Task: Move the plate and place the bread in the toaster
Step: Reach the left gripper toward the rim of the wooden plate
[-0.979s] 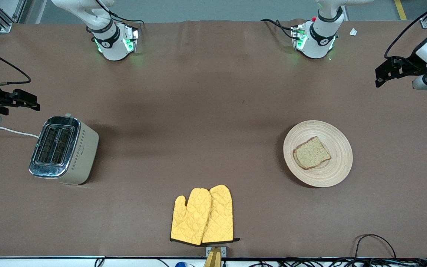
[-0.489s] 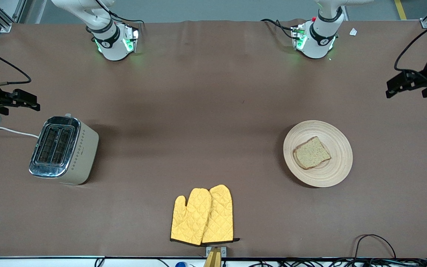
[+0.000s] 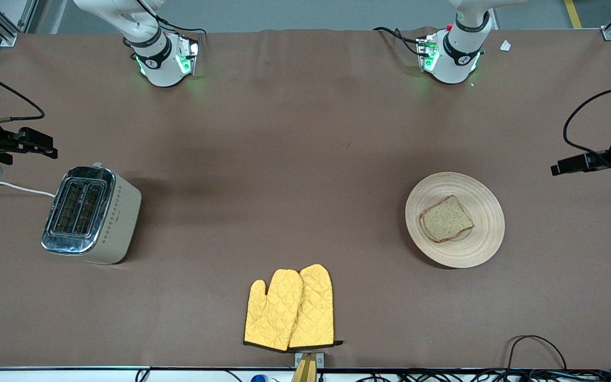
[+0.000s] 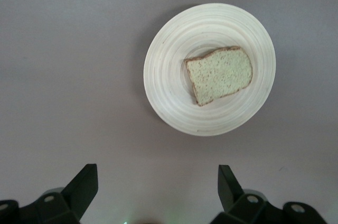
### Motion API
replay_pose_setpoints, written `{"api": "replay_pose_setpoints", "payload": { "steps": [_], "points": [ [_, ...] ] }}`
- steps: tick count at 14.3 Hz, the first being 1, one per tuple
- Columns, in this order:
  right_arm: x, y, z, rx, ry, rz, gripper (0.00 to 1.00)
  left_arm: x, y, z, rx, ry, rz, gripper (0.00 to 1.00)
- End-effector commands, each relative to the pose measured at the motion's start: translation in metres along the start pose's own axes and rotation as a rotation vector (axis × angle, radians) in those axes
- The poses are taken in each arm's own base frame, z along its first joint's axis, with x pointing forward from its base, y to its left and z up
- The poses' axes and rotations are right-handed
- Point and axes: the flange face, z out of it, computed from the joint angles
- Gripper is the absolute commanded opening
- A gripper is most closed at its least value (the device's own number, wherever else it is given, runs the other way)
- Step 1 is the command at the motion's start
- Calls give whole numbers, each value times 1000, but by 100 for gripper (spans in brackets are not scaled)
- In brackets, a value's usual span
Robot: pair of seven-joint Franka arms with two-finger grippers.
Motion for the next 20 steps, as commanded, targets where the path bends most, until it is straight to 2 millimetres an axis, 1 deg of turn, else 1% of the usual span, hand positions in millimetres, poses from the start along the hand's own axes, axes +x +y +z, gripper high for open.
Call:
{"api": "replay_pose_setpoints", "payload": {
  "steps": [1,2,3,5,7,10,12,13,15,17,18,20],
  "points": [
    [-6,-3,-3,1,1,7,100,16,-44,32,-119,7,-4,100],
    [-6,-3,-3,1,1,7,100,23,-62,42,-147,10,7,100],
    [-6,-3,-3,1,1,7,100,29,-83,56,-179,8,16,100],
    [-6,-3,-3,1,1,8,100,42,-117,87,-236,8,54,100],
    [-6,-3,-3,1,1,7,100,51,-142,115,-281,13,88,100],
    [-6,-3,-3,1,1,7,100,61,-168,161,-421,3,53,100],
    [-6,-3,-3,1,1,7,100,69,-179,197,-544,11,55,99],
    [-6,-3,-3,1,1,7,100,71,-184,212,-576,10,56,97],
    [-6,-3,-3,1,1,7,100,74,-185,234,-623,7,73,91],
    [-6,-3,-3,1,1,7,100,75,-192,257,-678,19,89,88],
    [-6,-3,-3,1,1,7,100,77,-192,269,-710,27,98,86],
    [-6,-3,-3,1,1,7,100,78,-193,284,-743,37,122,85]
  ]
}}
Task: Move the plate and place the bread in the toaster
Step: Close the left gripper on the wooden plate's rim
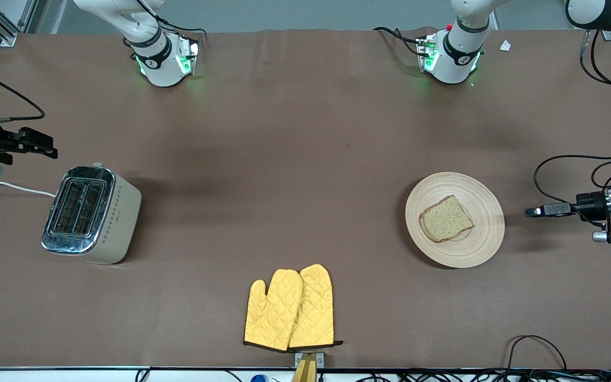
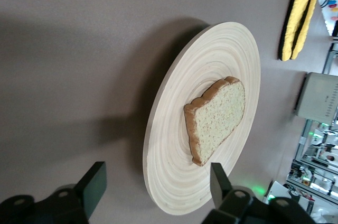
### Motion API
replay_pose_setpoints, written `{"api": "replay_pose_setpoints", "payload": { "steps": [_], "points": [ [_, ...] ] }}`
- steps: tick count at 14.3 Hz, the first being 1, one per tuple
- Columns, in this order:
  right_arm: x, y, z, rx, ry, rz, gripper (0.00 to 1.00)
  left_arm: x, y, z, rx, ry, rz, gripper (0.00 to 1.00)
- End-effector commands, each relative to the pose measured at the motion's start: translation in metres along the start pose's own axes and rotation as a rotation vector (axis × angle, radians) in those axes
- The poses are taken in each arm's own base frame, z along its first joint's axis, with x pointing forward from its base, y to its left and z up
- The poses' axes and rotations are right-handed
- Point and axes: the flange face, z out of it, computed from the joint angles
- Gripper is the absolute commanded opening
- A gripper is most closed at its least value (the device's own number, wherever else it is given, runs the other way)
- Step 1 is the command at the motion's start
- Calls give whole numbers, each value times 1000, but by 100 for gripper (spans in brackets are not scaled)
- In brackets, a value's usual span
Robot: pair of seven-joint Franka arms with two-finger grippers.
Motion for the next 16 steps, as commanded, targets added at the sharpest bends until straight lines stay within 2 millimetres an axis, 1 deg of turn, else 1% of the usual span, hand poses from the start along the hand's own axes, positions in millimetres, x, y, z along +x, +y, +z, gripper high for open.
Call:
{"api": "replay_pose_setpoints", "payload": {
  "steps": [1,2,4,6,11,13,14,16],
  "points": [
    [-6,-3,-3,1,1,7,100,1,-14,10,-46,16,44,82],
    [-6,-3,-3,1,1,7,100,1,-18,14,-56,15,59,80],
    [-6,-3,-3,1,1,7,100,2,-21,22,-78,17,66,75],
    [-6,-3,-3,1,1,7,100,2,-29,35,-111,21,77,74],
    [-6,-3,-3,1,1,7,100,5,-29,46,-142,26,82,72],
    [-6,-3,-3,1,1,7,100,7,-28,55,-165,27,95,67],
    [-6,-3,-3,1,1,8,100,7,-31,61,-174,23,93,66],
    [-6,-3,-3,1,1,7,100,8,-30,66,-185,25,93,61]
  ]
}}
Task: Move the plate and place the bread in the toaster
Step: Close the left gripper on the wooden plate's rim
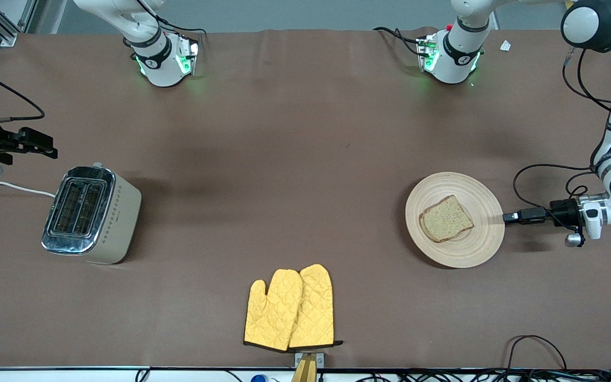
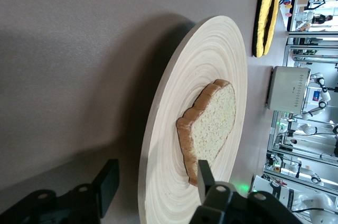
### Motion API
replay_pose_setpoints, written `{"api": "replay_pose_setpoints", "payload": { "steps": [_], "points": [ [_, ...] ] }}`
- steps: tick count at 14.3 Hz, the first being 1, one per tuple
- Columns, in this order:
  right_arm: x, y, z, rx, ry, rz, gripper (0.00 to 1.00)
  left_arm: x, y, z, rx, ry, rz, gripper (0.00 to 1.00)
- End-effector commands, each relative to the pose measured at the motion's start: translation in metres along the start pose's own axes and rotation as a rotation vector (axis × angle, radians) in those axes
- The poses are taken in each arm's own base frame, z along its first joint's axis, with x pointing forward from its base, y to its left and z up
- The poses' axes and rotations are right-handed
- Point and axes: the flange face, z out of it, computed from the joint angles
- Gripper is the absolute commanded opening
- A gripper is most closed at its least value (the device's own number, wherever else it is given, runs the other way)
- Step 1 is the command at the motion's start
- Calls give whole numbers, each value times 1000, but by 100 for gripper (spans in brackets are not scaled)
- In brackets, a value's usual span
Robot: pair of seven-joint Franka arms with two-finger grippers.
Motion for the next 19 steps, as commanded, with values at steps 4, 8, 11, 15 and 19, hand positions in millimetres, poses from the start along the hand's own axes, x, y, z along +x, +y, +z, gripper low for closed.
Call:
{"api": "replay_pose_setpoints", "payload": {
  "steps": [4,8,11,15,19],
  "points": [
    [-6,-3,-3,1,0,7,100,3,-2,8,-32,11,39,30],
    [-6,-3,-3,1,0,7,100,4,-2,12,-36,7,39,11],
    [-6,-3,-3,3,0,7,100,12,18,21,-67,-12,69,1],
    [-7,-2,-2,3,0,8,100,34,70,35,-125,-47,103,0],
    [-7,-2,-2,3,0,8,100,58,149,74,-145,-80,114,0]
  ]
}}
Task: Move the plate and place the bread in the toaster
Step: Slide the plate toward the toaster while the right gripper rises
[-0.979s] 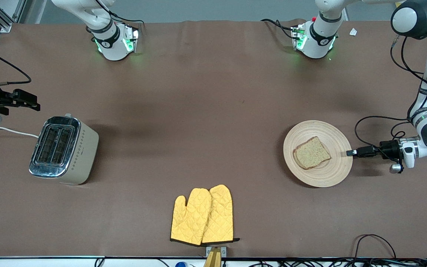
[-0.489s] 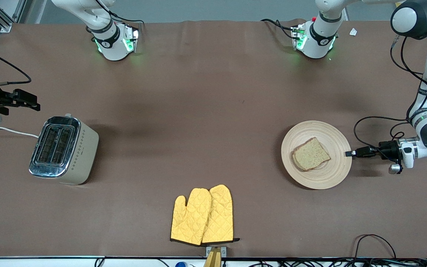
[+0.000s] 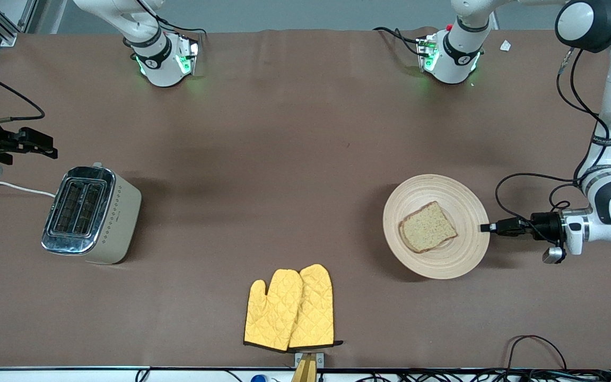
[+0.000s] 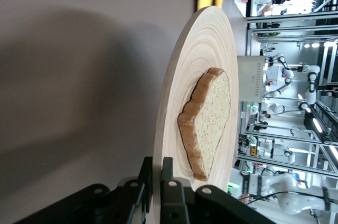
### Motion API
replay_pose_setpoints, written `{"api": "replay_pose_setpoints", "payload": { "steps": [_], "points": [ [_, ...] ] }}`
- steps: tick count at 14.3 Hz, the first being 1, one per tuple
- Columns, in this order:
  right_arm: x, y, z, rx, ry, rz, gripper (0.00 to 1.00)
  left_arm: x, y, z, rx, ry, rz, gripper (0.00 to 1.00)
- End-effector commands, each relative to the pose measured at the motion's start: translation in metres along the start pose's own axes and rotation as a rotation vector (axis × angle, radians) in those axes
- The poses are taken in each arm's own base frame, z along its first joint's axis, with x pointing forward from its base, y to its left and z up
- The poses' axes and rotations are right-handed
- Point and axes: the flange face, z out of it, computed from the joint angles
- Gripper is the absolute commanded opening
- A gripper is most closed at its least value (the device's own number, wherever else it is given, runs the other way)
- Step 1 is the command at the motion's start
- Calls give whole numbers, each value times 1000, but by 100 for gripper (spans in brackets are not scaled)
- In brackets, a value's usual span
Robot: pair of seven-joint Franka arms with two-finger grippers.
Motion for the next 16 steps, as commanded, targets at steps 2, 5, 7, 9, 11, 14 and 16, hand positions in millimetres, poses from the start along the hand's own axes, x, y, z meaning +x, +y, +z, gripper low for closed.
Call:
{"api": "replay_pose_setpoints", "payload": {
  "steps": [2,5,7,9,11,14,16],
  "points": [
    [-7,-2,-2,3,0,8,100,21,69,51,-8,-19,33,0],
    [-6,-1,-1,4,-3,10,100,19,97,120,-13,-12,41,0],
    [-6,-1,-1,4,-4,10,100,11,110,169,-20,12,29,0],
    [-6,-2,-1,3,-3,8,100,-2,122,214,3,33,25,0],
    [-6,-1,-1,4,-3,10,100,-19,129,249,25,45,15,0],
    [-6,-6,0,28,-1,9,100,-33,132,284,12,5,7,0],
    [-4,-11,5,90,3,12,100,-46,130,312,4,4,-24,1]
  ]
}}
